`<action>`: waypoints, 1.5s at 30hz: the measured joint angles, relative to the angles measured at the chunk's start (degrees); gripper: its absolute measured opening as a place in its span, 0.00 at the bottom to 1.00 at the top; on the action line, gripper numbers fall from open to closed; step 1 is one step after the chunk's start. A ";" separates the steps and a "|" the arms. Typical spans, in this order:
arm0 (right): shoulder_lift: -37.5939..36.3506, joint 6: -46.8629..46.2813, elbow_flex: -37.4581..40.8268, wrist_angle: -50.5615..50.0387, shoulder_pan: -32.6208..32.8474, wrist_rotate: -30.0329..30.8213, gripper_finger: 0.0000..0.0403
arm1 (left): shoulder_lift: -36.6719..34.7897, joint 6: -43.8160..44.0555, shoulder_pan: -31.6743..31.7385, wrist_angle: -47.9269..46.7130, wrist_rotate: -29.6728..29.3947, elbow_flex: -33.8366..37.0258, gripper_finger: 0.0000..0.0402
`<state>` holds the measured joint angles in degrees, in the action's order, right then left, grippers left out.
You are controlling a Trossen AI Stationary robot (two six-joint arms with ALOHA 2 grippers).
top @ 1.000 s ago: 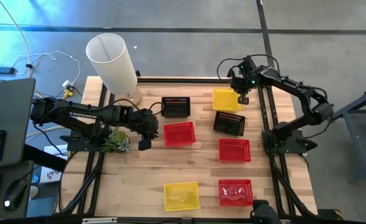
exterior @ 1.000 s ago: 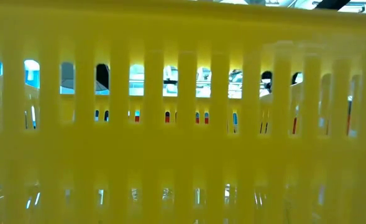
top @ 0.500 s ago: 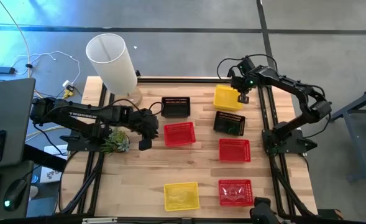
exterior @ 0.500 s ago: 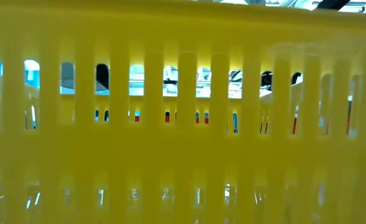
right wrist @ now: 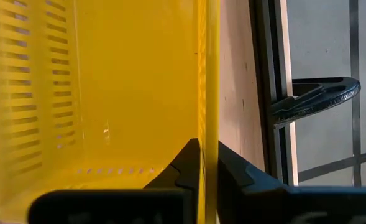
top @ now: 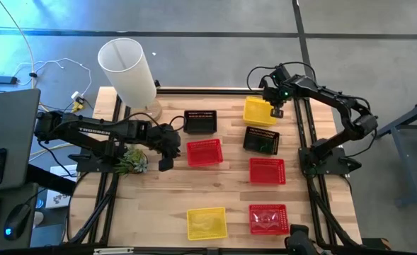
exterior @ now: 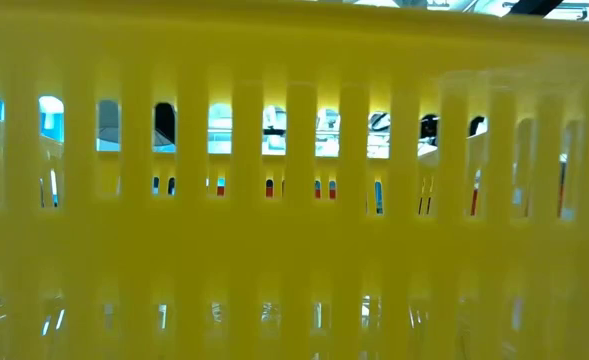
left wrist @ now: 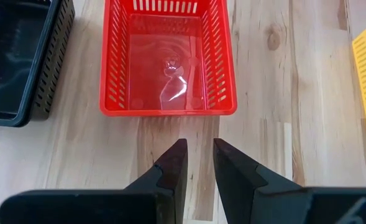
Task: Stack baskets by color
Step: Stack the middle yellow bin on top of the top yellow bin
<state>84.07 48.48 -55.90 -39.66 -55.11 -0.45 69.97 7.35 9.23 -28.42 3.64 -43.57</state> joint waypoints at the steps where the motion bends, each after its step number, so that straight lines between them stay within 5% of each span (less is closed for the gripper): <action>1: 0.00 -0.14 0.02 0.00 0.00 0.00 0.07 | 0.00 0.00 0.00 0.00 0.00 0.00 0.16; 12: -0.02 -2.18 0.00 2.33 0.02 2.36 0.25 | 0.00 0.00 0.00 0.00 0.00 0.00 0.16; 21: -0.02 -3.32 0.00 1.36 -0.03 0.89 0.02 | 0.00 -0.02 0.00 0.00 -0.02 0.00 0.16; 45: -0.04 -3.59 -7.55 -8.08 -2.98 -5.58 0.00 | 0.00 -0.02 0.01 0.02 -0.02 0.00 0.16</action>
<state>84.03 44.89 -63.45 -47.74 -58.09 -6.03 69.97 7.33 9.24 -28.40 3.62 -43.57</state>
